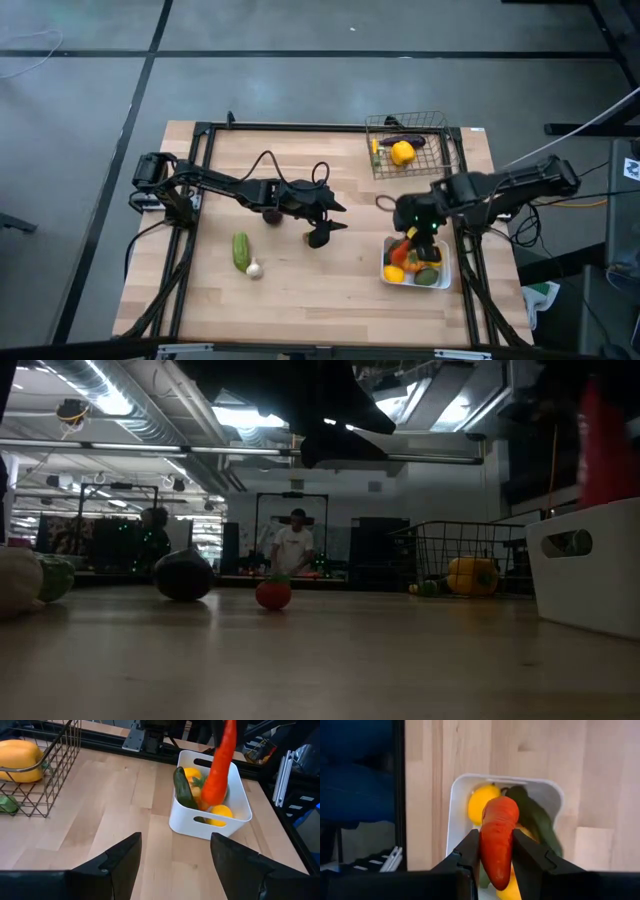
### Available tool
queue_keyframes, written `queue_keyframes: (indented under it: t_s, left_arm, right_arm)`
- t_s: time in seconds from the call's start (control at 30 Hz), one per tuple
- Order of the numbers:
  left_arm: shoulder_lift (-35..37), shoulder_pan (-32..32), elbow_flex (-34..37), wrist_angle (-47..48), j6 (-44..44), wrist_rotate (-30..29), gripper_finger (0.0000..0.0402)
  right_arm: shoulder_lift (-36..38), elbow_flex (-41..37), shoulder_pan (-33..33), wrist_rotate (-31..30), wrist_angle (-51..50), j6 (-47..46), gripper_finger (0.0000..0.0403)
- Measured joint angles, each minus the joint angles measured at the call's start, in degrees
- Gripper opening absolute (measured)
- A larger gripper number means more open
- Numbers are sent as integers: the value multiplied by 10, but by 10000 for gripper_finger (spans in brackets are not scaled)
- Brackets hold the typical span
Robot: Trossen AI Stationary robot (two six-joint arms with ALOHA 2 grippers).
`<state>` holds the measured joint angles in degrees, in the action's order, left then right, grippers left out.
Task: Sort produce into baskets
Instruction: Put the orange carrot into the black wire basket
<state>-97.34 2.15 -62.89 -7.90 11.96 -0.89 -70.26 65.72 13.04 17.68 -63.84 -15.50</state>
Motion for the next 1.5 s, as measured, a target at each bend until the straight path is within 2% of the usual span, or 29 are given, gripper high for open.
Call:
queue_keyframes:
  t_s: [0.17, 0.4, 1.0, 1.1, 1.37, 1.5]
  left_arm:
    - [0, 0, 0, 0, 0, 0, 233]
    - [0, 0, 0, 0, 0, 0, 233]
    - [0, -4, 0, 0, 12, 0, 233]
    - [0, -8, 0, 0, 12, 0, 233]
    - [0, -11, 0, 0, 12, 0, 233]
    - [0, -11, 0, 1, 12, 0, 233]
  right_arm:
    - [0, -47, 37, -20, 46, -29, 85]
    - [0, -77, 42, -23, 81, -37, 85]
    - [0, -84, 42, -31, 81, -38, 88]
    - [0, -84, 42, -27, 80, -38, 108]
    - [0, -84, 42, -46, 79, -38, 204]
    - [0, -84, 42, -51, 80, -38, 232]
